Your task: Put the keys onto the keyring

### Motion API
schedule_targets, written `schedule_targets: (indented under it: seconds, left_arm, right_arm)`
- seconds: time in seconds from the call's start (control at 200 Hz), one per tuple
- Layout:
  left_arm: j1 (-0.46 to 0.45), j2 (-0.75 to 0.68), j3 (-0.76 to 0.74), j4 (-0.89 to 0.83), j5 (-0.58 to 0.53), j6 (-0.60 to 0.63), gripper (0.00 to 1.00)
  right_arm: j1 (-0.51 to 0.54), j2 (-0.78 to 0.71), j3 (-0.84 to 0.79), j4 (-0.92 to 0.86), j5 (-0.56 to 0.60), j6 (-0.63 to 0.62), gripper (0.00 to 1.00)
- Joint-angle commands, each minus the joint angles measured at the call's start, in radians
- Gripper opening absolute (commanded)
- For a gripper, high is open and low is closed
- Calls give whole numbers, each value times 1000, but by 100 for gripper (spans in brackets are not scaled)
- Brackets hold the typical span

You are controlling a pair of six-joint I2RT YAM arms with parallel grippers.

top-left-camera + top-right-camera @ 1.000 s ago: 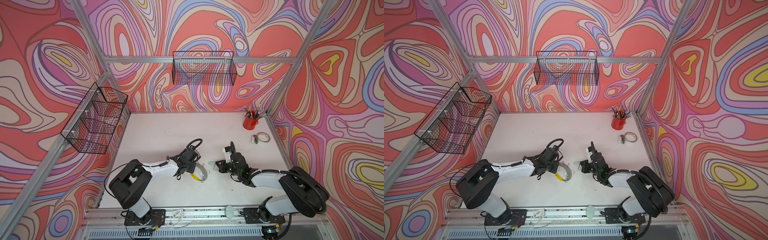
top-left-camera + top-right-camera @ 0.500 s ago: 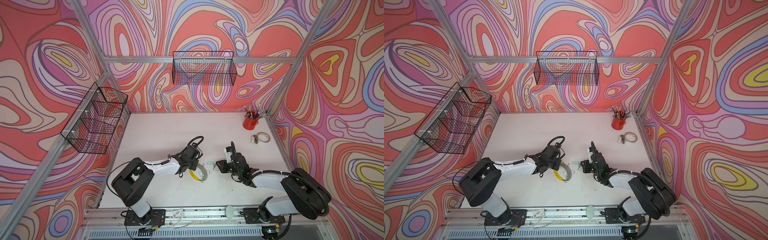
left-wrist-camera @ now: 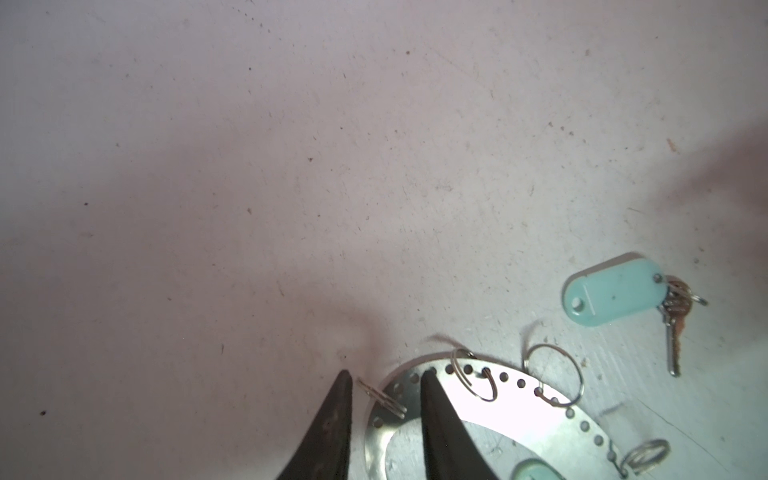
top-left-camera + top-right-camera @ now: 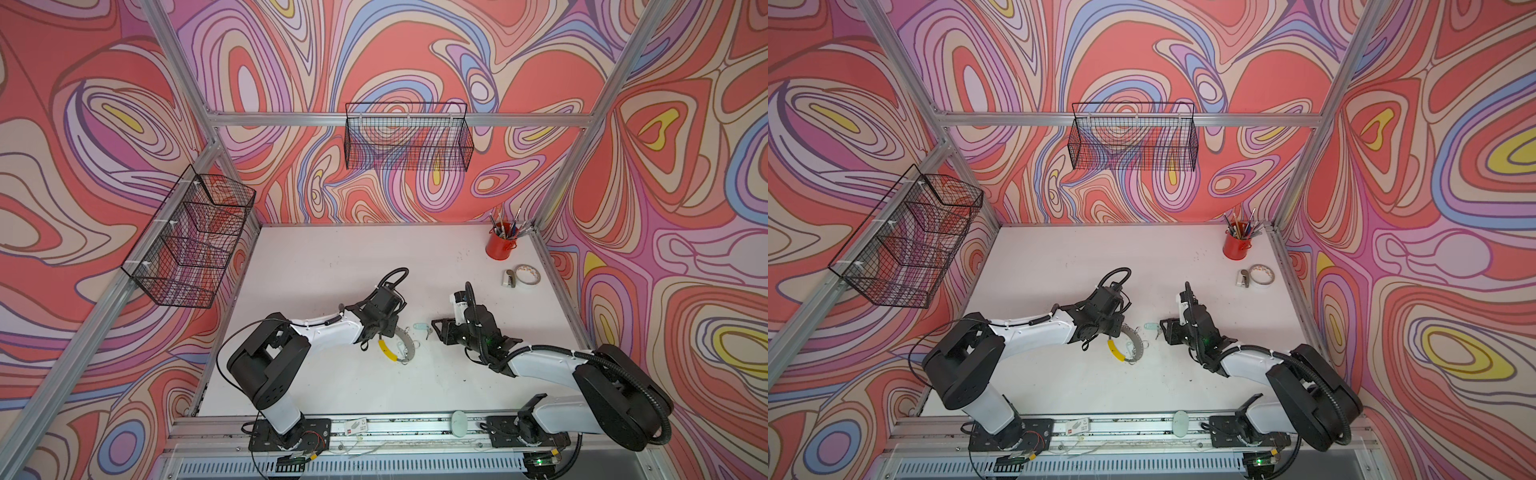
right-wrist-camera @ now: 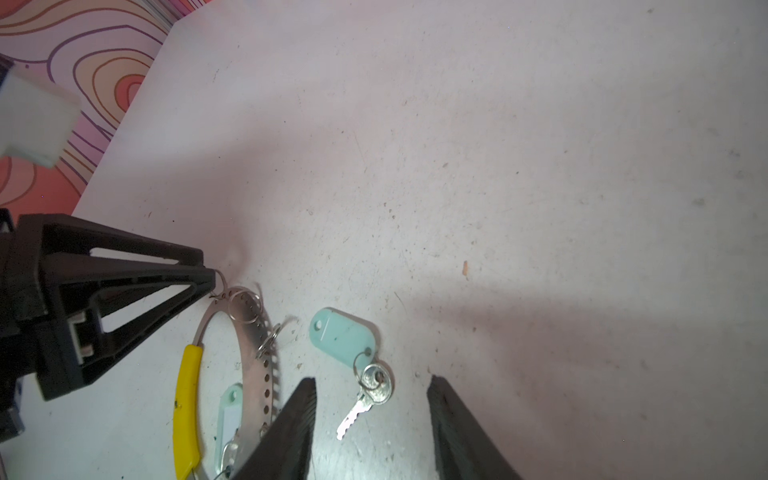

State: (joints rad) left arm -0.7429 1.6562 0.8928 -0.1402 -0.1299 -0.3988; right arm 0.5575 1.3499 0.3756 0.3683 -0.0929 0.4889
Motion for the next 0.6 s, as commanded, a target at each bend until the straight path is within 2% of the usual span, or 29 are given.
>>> schedule_targets:
  seconds: [0.0, 0.12, 0.19, 0.305, 0.496, 0.596]
  left_arm:
    - [45, -96, -36, -3, 63, -63, 39]
    - [138, -220, -92, -14, 167, -110, 39]
    - [191, -295, -124, -34, 215, -132, 43]
    - [289, -448, -215, -21, 314, -192, 52]
    - [302, -673, -295, -82, 323, -200, 68]
    - [302, -774, -330, -103, 308, -199, 83]
  right_arm:
    - [-3, -1, -6, 9, -2, -28, 50]
    - [-2, 57, 67, -4, -40, -66, 48]
    - [6, 94, 110, 15, -87, -68, 49]
    - [93, 169, 228, -64, -87, -108, 49]
    - [163, 358, 464, -234, -151, -120, 45]
    - [196, 446, 555, -306, -150, -123, 44]
